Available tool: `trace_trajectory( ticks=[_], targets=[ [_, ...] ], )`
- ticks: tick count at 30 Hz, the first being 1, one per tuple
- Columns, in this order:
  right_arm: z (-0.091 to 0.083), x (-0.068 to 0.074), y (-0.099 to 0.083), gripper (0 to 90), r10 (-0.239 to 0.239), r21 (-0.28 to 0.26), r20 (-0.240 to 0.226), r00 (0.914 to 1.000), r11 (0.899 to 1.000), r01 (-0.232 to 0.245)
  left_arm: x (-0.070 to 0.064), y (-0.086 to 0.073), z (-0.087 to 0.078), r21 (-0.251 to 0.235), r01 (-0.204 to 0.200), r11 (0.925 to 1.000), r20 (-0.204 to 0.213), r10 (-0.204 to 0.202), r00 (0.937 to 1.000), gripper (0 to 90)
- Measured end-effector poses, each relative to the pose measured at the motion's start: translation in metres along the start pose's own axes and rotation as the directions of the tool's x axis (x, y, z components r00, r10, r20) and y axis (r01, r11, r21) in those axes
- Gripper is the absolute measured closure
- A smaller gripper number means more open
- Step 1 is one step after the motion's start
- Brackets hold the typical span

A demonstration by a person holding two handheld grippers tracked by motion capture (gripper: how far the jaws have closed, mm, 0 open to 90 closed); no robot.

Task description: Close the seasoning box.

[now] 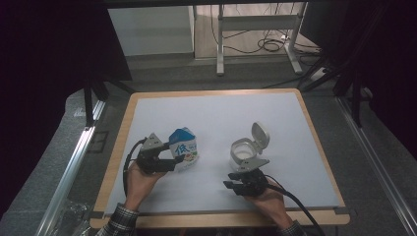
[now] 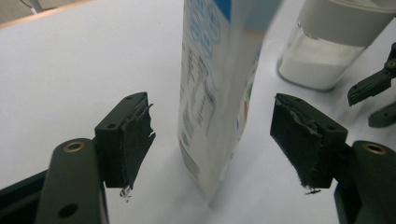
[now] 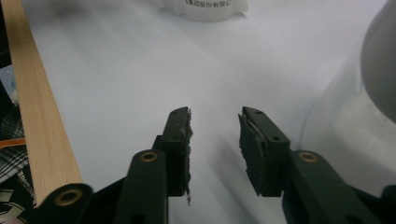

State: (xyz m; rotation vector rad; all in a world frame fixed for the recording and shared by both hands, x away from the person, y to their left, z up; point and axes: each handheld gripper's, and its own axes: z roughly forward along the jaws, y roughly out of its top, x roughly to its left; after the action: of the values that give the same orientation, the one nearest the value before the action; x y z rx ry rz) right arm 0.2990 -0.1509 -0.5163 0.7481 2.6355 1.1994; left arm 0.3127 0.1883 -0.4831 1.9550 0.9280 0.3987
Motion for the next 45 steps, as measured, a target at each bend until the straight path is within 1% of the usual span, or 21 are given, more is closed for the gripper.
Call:
trace_trajectory(
  ticks=[2,5,6,7,8,12,15,18,23,24,27,30,32,35,38,40,41,45],
  targets=[
    [-0.002,-0.001,-0.001,67.5,0.011,-0.002,-0.004,0.9999,1.0,-0.011,-0.001,-0.003,-0.001,0.008,0.009,0.9999,0.0,-0.009,1.0,26.6],
    [-0.006,-0.002,-0.003,71.5,0.026,-0.012,-0.002,0.9997,1.0,-0.026,-0.003,-0.01,-0.001,0.032,0.02,0.9993,-0.014,-0.019,0.9997,20.2],
    [-0.006,-0.002,-0.003,71.5,0.026,-0.012,-0.002,0.9997,1.0,-0.026,-0.004,-0.012,-0.001,0.04,0.022,0.999,-0.019,-0.021,0.9996,20.2],
    [-0.007,-0.002,-0.003,72.3,0.027,-0.016,-0.001,0.9996,1.0,-0.027,-0.004,-0.015,0.0,0.053,0.029,0.9982,-0.027,-0.027,0.9993,19.2],
    [-0.009,-0.002,-0.003,73.5,0.03,-0.02,0.005,0.9995,0.999,-0.03,-0.004,-0.017,0.0,0.056,0.033,0.9979,-0.03,-0.031,0.9991,17.5],
    [-0.014,-0.004,-0.005,73.9,0.032,-0.023,0.019,0.9993,0.999,-0.032,-0.005,-0.028,-0.001,0.074,0.076,0.9944,-0.028,-0.074,0.9969,14.8],
    [-0.018,-0.007,-0.006,73.9,0.04,-0.03,0.02,0.999,0.999,-0.04,-0.005,-0.035,-0.001,0.085,0.085,0.9928,-0.039,-0.082,0.9959,14.7],
    [-0.022,-0.009,-0.007,73.9,0.042,-0.032,0.032,0.9986,0.999,-0.041,-0.005,-0.04,0.0,0.098,0.097,0.9904,-0.04,-0.093,0.9948,16.7],
    [-0.026,-0.012,-0.008,73.8,0.037,-0.027,0.049,0.9981,0.999,-0.035,-0.006,-0.05,0.004,0.123,0.105,0.9869,-0.059,-0.098,0.9934,17.2],
    [-0.027,-0.012,-0.008,73.8,0.037,-0.026,0.051,0.998,0.999,-0.036,-0.005,-0.052,0.005,0.127,0.1,0.9868,-0.06,-0.093,0.9938,17.2],
    [-0.031,-0.015,-0.009,73.8,0.045,-0.025,0.056,0.9974,0.999,-0.044,-0.006,-0.059,0.008,0.156,0.105,0.9822,-0.072,-0.094,0.993,16.9],
    [-0.034,-0.018,-0.01,73.9,0.056,-0.026,0.059,0.9967,0.998,-0.055,-0.006,-0.064,0.013,0.183,0.114,0.9764,-0.07,-0.103,0.9922,16.8],
    [-0.036,-0.02,-0.011,73.9,0.062,-0.028,0.063,0.9961,0.998,-0.06,-0.006,-0.065,0.016,0.2,0.116,0.9729,-0.073,-0.103,0.992,16.0],
    [-0.037,-0.022,-0.013,73.8,0.066,-0.027,0.077,0.9949,0.998,-0.064,-0.007,-0.065,0.019,0.203,0.104,0.9735,-0.086,-0.089,0.9924,13.5],
    [-0.039,-0.023,-0.014,73.8,0.069,-0.022,0.088,0.9937,0.997,-0.068,-0.01,-0.065,0.022,0.213,0.077,0.9741,-0.097,-0.057,0.9937,10.7],
    [-0.04,-0.024,-0.014,73.8,0.068,-0.017,0.095,0.9931,0.998,-0.067,-0.013,-0.067,0.024,0.219,0.041,0.975,-0.108,-0.018,0.994,8.4],
    [-0.041,-0.025,-0.015,73.8,0.068,-0.014,0.099,0.9928,0.998,-0.067,-0.013,-0.067,0.024,0.216,0.048,0.9753,-0.106,-0.026,0.994,7.6],
    [-0.044,-0.028,-0.016,73.8,0.079,-0.018,0.111,0.9907,0.997,-0.078,-0.013,-0.067,0.024,0.217,0.051,0.9748,-0.106,-0.028,0.994,7.2]
  ],
)
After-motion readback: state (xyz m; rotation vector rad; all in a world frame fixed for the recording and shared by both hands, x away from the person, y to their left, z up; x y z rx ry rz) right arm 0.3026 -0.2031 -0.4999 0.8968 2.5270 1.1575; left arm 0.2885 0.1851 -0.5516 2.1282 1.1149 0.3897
